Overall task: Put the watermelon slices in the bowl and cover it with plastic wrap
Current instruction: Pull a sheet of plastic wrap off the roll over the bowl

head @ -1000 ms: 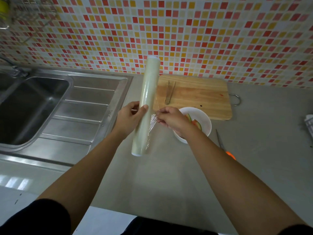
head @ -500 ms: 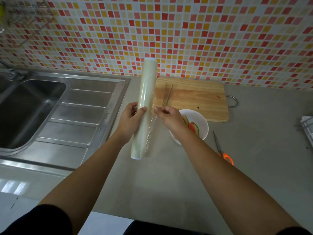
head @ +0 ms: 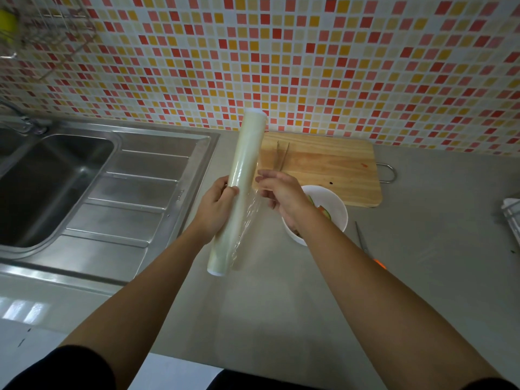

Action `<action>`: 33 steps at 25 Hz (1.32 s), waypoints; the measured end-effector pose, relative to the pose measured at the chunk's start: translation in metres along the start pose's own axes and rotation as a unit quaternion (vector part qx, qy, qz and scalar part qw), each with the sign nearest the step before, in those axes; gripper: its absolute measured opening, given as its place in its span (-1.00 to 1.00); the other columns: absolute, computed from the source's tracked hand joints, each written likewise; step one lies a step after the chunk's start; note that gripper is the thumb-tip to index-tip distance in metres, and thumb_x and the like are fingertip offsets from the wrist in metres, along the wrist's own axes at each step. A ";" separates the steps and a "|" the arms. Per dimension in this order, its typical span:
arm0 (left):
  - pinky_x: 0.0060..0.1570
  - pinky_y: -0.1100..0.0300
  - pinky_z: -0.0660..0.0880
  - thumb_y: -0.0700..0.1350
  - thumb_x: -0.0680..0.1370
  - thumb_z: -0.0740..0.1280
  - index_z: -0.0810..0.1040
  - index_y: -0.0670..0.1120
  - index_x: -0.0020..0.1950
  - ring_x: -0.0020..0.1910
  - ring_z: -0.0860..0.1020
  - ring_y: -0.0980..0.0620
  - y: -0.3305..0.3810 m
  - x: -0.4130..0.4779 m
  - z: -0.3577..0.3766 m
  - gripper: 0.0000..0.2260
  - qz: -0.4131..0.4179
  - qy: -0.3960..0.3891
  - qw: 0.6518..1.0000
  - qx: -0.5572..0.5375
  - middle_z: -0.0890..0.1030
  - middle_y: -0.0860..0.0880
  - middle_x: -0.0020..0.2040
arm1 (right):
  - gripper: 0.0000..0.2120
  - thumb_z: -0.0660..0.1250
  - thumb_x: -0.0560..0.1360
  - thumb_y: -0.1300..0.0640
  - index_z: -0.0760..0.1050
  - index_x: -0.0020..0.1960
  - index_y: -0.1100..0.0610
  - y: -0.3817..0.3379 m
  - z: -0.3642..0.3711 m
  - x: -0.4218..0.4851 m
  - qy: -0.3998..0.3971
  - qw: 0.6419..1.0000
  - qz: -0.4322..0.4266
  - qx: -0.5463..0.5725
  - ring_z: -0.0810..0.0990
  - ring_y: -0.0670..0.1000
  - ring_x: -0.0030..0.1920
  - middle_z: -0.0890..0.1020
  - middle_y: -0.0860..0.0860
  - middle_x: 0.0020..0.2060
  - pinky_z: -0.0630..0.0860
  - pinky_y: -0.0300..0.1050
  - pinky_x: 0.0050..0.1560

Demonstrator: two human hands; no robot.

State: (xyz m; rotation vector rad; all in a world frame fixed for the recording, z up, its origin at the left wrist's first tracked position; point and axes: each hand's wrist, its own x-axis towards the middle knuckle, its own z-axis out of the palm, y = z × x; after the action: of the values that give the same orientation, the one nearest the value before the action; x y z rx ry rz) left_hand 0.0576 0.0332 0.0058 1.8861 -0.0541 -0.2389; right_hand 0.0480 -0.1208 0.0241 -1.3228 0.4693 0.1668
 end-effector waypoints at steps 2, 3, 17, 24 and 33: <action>-0.26 0.21 0.42 0.03 0.42 0.16 0.51 0.05 0.05 -0.27 0.50 0.14 0.000 -0.002 -0.001 -0.74 0.004 0.001 1.000 0.006 0.54 0.12 -0.21 | -0.94 0.35 0.46 0.16 0.55 -0.15 0.01 -0.006 0.002 -0.001 0.000 0.999 0.004 0.037 0.57 -0.21 -0.44 0.60 -0.08 -0.23 0.37 -0.36 -0.47; -0.26 0.22 0.42 0.03 0.42 0.16 0.51 0.05 0.07 -0.27 0.50 0.15 0.001 -0.003 -0.002 -0.73 0.007 0.001 1.000 0.010 0.54 0.12 -0.20 | -0.97 0.38 0.46 0.09 0.55 -0.16 0.02 -0.006 0.003 0.000 0.001 1.000 -0.009 0.030 0.58 -0.21 -0.42 0.60 -0.08 -0.25 0.40 -0.37 -0.44; -0.40 0.59 0.33 0.00 0.46 0.19 0.45 0.16 0.08 -0.32 0.48 0.42 -0.003 -0.011 -0.011 -0.78 0.051 0.005 0.992 0.114 0.55 0.19 -0.21 | -0.90 0.29 0.44 0.28 0.45 -0.17 0.10 -0.004 0.011 0.012 0.067 0.991 -0.012 0.115 0.51 -0.15 -0.51 0.53 0.00 -0.36 0.47 -0.31 -0.40; -0.40 0.57 0.34 0.04 0.40 0.17 0.47 0.16 0.07 -0.32 0.49 0.39 -0.006 -0.010 -0.016 -0.74 0.056 0.002 0.993 0.105 0.56 0.17 -0.21 | -0.89 0.41 0.45 0.06 0.53 -0.11 0.08 -0.018 0.006 0.011 0.090 0.992 -0.077 0.047 0.49 -0.14 -0.38 0.54 -0.06 -0.36 0.40 -0.35 -0.51; -0.38 0.46 0.37 0.07 0.40 0.14 0.46 0.29 -0.06 -0.30 0.48 0.39 -0.010 -0.008 -0.019 -0.80 0.050 -0.014 0.989 0.139 0.56 0.18 -0.23 | -0.96 0.24 0.49 0.14 0.46 -0.09 0.08 -0.019 0.005 0.013 0.126 0.991 -0.038 0.028 0.39 -0.07 -0.40 0.46 -0.04 -0.38 0.33 -0.25 -0.47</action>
State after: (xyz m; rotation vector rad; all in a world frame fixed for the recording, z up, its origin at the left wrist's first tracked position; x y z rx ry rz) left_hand 0.0524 0.0550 0.0033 2.1506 -0.2093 -0.1977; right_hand 0.0682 -0.1229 0.0362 -1.3101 0.6311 -0.0774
